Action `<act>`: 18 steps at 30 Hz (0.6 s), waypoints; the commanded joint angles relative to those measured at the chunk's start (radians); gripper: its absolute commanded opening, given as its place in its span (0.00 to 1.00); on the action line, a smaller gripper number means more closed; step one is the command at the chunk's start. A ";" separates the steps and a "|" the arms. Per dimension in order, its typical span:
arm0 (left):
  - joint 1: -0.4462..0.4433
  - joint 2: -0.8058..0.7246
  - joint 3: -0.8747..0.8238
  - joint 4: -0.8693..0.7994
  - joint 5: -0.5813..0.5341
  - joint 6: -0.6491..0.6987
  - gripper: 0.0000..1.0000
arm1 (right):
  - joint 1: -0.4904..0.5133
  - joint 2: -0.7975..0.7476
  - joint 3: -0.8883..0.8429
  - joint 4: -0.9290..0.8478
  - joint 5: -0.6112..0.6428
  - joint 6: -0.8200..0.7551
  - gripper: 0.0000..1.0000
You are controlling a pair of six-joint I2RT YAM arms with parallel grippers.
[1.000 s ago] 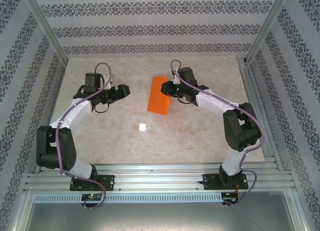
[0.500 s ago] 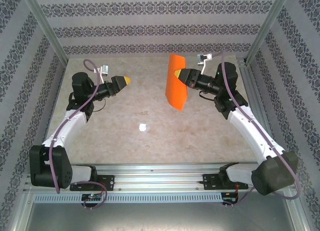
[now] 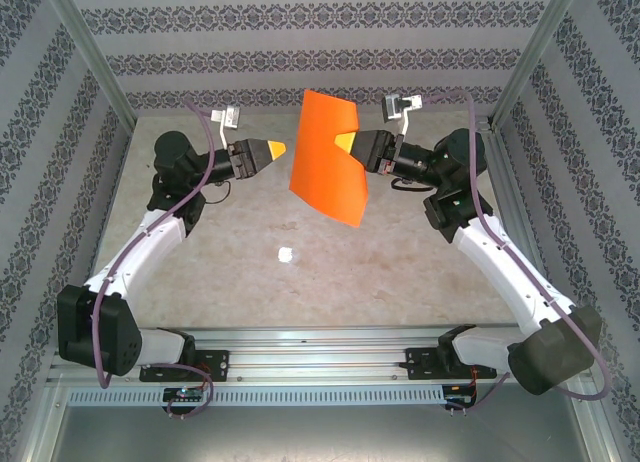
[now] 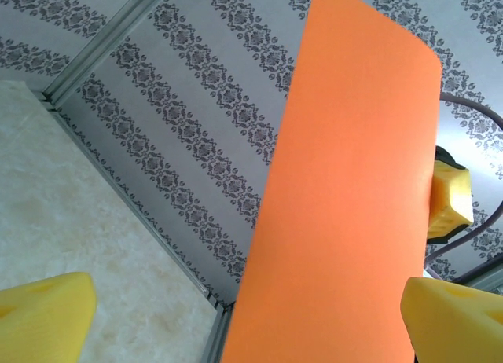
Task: Fold a paper plane with a square sheet of paper (fold left side to right side)
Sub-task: Place a square sheet of paper at the center of the table.
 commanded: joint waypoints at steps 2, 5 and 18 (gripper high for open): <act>-0.042 0.015 0.045 0.057 0.030 -0.002 1.00 | 0.017 0.005 0.034 0.060 -0.014 0.034 0.19; -0.055 0.011 0.054 0.042 0.037 0.013 1.00 | 0.020 0.006 0.033 0.065 -0.012 0.035 0.19; -0.063 -0.022 0.058 -0.024 0.043 0.065 0.26 | -0.040 -0.007 -0.017 -0.046 0.020 -0.043 0.19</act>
